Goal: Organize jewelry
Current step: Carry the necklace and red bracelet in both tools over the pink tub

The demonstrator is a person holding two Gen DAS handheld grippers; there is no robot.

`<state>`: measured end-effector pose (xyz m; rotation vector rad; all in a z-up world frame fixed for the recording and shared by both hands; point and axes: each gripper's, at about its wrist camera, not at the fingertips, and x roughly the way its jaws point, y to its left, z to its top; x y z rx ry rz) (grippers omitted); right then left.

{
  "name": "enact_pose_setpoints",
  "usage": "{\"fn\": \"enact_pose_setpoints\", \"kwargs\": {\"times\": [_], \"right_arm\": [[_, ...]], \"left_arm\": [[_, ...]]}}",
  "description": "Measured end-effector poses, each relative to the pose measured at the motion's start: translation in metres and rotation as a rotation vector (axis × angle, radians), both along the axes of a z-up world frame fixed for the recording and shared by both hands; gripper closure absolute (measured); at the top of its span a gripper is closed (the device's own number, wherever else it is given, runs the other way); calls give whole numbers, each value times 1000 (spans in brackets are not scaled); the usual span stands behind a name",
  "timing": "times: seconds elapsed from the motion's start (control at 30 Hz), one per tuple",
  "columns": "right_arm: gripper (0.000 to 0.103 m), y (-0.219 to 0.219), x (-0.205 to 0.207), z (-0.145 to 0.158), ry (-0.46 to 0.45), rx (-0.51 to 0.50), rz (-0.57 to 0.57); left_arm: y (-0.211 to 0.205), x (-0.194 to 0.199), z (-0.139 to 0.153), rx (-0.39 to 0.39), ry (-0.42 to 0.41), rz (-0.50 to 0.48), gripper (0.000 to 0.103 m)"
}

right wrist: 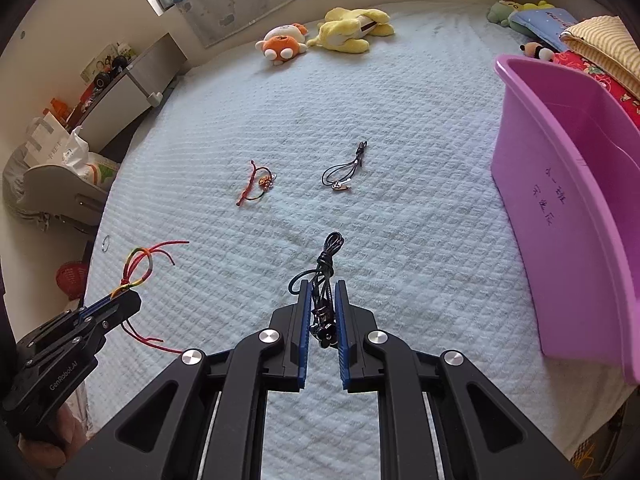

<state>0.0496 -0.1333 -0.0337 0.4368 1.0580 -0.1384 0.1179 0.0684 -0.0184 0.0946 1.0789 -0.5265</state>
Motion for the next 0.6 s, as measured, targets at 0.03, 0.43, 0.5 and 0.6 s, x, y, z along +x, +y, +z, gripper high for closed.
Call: {"fn": "enact_pose_setpoints", "kwargs": {"times": [0.03,0.43,0.5,0.6], "right_arm": [[91,0,-5,7,-1,-6,-3],[91,-46,-81,89,-25,-31,-131],[91,-62,-93,101,-38,-47,-154],[91,-93,-110,116,-55,-70,-193]], "left_arm": [[-1,-3,7,-5,-2,-7,95],[-62,-45,74,-62,-31,-201,95],[-80,-51,81,-74,-23,-224,95],[-116,-60,90,-92,-16,-252,95]]}}
